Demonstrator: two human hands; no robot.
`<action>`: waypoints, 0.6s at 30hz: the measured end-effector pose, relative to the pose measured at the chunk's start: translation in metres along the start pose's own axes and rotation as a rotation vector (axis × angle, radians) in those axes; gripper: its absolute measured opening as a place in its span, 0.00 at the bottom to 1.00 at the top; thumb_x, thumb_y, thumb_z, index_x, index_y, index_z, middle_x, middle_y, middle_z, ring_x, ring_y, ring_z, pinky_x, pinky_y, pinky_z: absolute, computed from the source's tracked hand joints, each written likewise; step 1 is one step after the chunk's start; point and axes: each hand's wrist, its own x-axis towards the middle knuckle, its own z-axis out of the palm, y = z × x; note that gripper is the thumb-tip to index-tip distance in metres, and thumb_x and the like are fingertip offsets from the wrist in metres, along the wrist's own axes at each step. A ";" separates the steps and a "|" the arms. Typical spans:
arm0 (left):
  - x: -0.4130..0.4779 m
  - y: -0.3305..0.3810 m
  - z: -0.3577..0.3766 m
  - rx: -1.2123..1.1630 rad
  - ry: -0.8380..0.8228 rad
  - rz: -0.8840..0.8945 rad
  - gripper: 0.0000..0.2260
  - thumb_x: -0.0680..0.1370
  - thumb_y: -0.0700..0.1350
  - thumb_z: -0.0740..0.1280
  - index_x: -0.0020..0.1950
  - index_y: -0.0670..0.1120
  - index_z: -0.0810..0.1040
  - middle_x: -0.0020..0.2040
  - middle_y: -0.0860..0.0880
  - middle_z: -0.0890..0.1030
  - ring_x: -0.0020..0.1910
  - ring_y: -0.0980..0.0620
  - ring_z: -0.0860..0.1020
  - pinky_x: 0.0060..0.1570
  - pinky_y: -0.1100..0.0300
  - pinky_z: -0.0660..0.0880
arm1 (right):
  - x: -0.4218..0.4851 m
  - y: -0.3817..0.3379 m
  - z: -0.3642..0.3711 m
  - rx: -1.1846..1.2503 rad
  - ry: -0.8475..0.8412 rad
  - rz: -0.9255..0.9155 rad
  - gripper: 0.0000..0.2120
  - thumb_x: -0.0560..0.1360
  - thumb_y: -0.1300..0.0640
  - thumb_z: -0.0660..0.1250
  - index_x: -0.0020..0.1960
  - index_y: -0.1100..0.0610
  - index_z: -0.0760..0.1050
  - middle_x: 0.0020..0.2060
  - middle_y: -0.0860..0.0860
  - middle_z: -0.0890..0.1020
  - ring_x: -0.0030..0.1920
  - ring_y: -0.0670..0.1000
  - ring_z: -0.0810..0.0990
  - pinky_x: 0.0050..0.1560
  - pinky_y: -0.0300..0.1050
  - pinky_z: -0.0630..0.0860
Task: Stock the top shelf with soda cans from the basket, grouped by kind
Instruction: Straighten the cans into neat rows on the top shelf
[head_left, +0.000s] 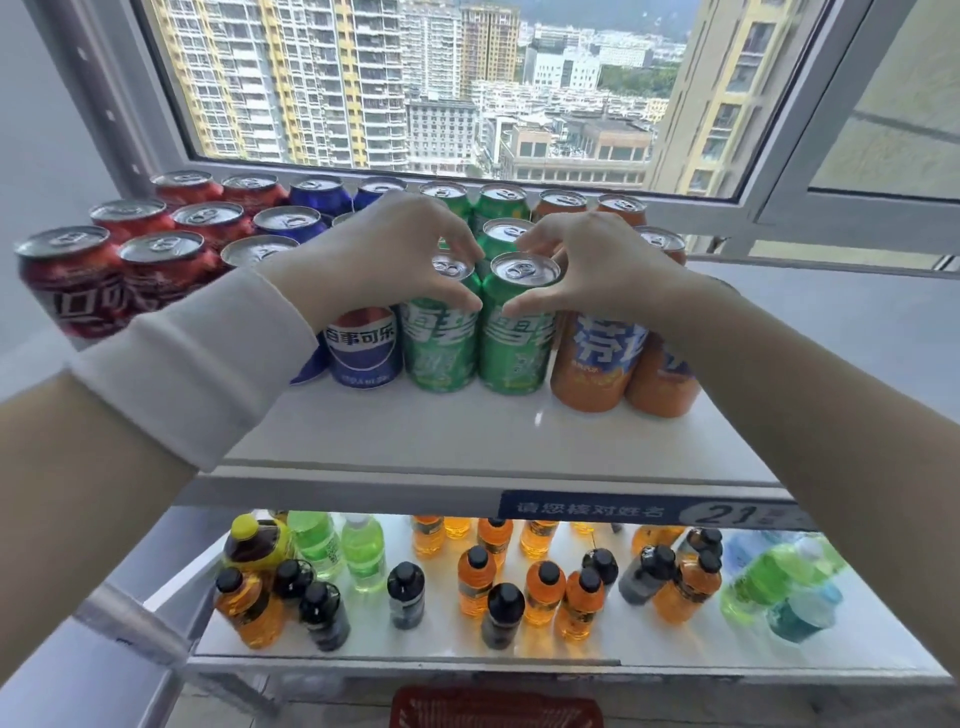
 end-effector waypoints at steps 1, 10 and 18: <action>0.000 0.000 0.000 -0.006 0.002 0.007 0.20 0.67 0.55 0.73 0.57 0.51 0.80 0.57 0.49 0.79 0.50 0.56 0.70 0.51 0.60 0.65 | 0.000 0.000 -0.002 0.009 -0.001 0.010 0.33 0.64 0.44 0.74 0.63 0.60 0.74 0.58 0.54 0.79 0.51 0.47 0.74 0.47 0.38 0.67; -0.010 0.008 -0.004 0.014 -0.036 0.056 0.22 0.71 0.55 0.70 0.61 0.47 0.78 0.62 0.48 0.78 0.61 0.52 0.74 0.60 0.61 0.65 | -0.009 -0.004 -0.007 0.017 -0.023 0.059 0.29 0.63 0.44 0.76 0.59 0.57 0.77 0.45 0.46 0.79 0.46 0.45 0.74 0.35 0.19 0.65; -0.020 0.012 -0.003 0.052 -0.037 0.103 0.22 0.72 0.56 0.68 0.63 0.48 0.76 0.62 0.49 0.77 0.54 0.57 0.70 0.54 0.66 0.60 | -0.012 -0.008 -0.009 -0.062 -0.086 -0.011 0.33 0.65 0.43 0.73 0.65 0.57 0.72 0.60 0.51 0.78 0.54 0.45 0.74 0.47 0.35 0.65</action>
